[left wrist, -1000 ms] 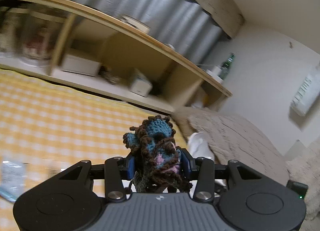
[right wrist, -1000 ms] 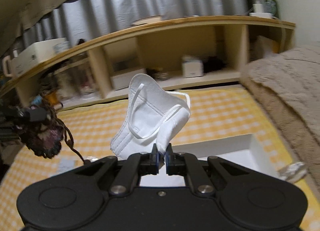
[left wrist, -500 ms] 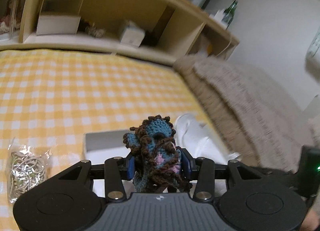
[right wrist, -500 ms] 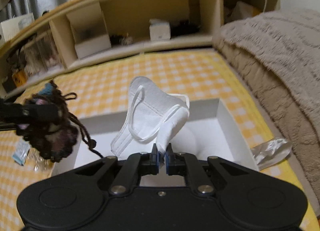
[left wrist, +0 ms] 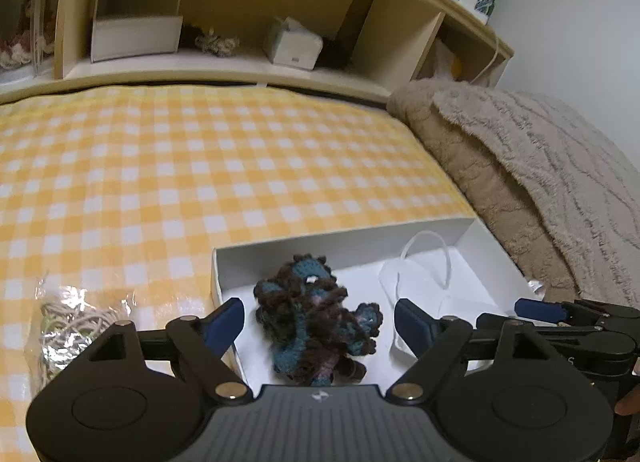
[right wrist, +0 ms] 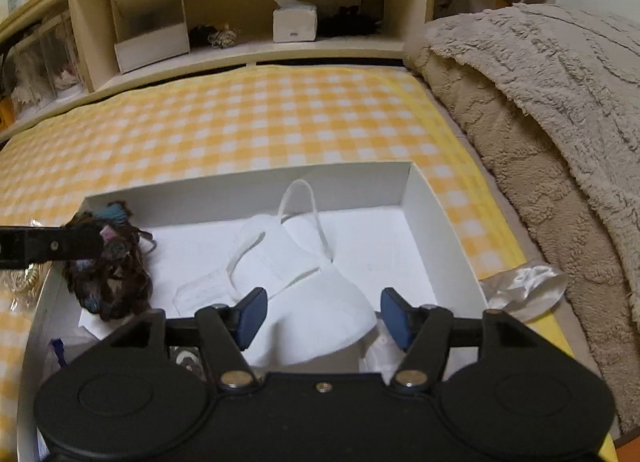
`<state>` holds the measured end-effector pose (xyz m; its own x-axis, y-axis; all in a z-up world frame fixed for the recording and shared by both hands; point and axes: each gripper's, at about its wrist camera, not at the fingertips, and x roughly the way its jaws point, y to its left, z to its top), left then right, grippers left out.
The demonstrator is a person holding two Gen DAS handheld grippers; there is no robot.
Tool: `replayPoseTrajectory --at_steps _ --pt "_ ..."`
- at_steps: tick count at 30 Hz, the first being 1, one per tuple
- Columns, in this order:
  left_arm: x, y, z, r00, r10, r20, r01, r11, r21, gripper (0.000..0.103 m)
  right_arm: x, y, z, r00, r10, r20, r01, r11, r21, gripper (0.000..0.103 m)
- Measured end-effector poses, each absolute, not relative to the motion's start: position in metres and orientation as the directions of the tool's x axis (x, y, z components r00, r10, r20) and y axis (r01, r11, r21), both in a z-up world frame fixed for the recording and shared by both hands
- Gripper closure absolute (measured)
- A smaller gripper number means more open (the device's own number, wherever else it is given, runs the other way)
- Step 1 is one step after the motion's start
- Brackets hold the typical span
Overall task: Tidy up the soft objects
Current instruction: 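Release the toy from the left tool while the right tool releases the mask into the box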
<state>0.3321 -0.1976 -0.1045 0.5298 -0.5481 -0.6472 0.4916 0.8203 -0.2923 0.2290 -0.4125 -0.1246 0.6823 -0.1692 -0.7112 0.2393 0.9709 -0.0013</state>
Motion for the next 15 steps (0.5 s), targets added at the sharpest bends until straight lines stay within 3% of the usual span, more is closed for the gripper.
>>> replayPoseTrajectory --at_steps 6,8,12,15 --pt "0.328 -0.192 -0.094 0.534 -0.565 -0.63 0.501 0.811 -0.302 0.022 0.222 -0.41 -0.109 0.711 -0.164 -0.683 0.234 0.972 0.01 0.042" --pt "0.325 -0.192 -0.091 0.527 -0.575 -0.626 0.511 0.803 -0.307 0.022 0.219 -0.409 -0.102 0.716 -0.148 -0.683 0.217 0.976 0.017 0.053" --pt "0.321 -0.198 -0.09 0.499 -0.598 -0.627 0.538 0.781 -0.316 0.029 0.214 -0.392 -0.098 0.685 -0.096 -0.722 0.101 0.994 -0.036 0.062" --pt "0.319 -0.205 -0.093 0.47 -0.609 -0.639 0.562 0.765 -0.316 0.039 0.222 -0.38 -0.112 0.636 -0.04 -0.771 0.006 0.999 -0.046 0.073"
